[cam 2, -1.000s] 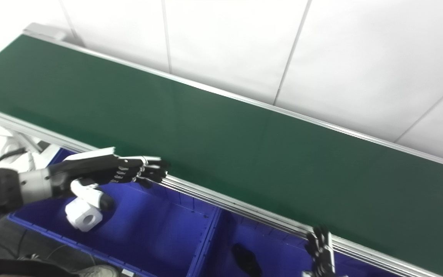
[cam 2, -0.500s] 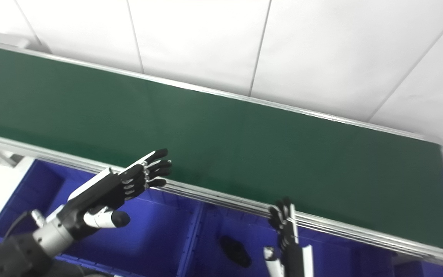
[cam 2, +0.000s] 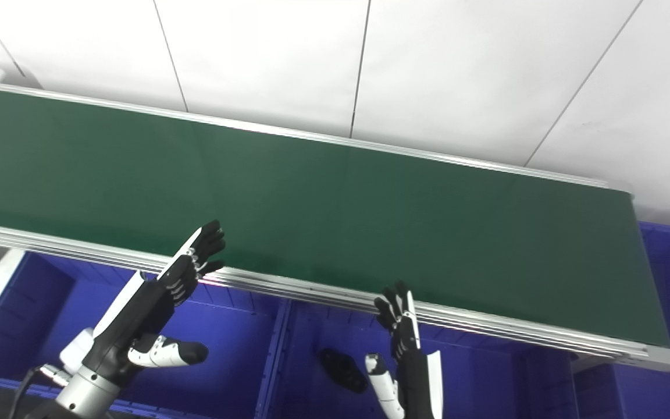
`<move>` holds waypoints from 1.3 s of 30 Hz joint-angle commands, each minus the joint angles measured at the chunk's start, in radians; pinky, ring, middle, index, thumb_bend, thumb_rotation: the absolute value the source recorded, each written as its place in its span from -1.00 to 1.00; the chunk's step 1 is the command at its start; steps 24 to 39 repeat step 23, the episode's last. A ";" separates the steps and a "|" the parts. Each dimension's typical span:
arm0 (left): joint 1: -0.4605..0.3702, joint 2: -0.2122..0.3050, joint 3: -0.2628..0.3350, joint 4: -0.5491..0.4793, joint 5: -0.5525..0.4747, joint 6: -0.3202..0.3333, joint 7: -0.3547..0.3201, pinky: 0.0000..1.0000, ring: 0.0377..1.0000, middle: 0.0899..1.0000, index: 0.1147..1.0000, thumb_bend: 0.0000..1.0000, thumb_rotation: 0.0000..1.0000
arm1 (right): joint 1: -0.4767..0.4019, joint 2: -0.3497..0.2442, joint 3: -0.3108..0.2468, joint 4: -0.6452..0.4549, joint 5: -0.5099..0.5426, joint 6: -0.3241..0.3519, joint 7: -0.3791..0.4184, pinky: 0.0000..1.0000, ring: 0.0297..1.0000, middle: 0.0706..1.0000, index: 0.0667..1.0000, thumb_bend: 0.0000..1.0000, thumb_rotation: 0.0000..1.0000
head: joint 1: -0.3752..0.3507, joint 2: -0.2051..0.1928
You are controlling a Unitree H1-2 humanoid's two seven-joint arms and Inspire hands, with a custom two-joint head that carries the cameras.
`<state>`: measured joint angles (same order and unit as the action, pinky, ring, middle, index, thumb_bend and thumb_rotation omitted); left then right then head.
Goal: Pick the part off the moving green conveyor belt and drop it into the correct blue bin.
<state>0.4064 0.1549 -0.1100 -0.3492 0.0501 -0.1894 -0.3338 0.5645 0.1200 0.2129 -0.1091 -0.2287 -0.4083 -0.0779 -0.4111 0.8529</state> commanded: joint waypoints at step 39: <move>0.004 0.012 0.032 0.055 -0.090 -0.085 0.064 1.00 1.00 1.00 1.00 0.39 0.33 | -0.050 0.063 0.048 -0.005 -0.090 0.018 -0.067 0.78 0.82 0.90 0.98 0.63 0.83 | -0.167 0.037</move>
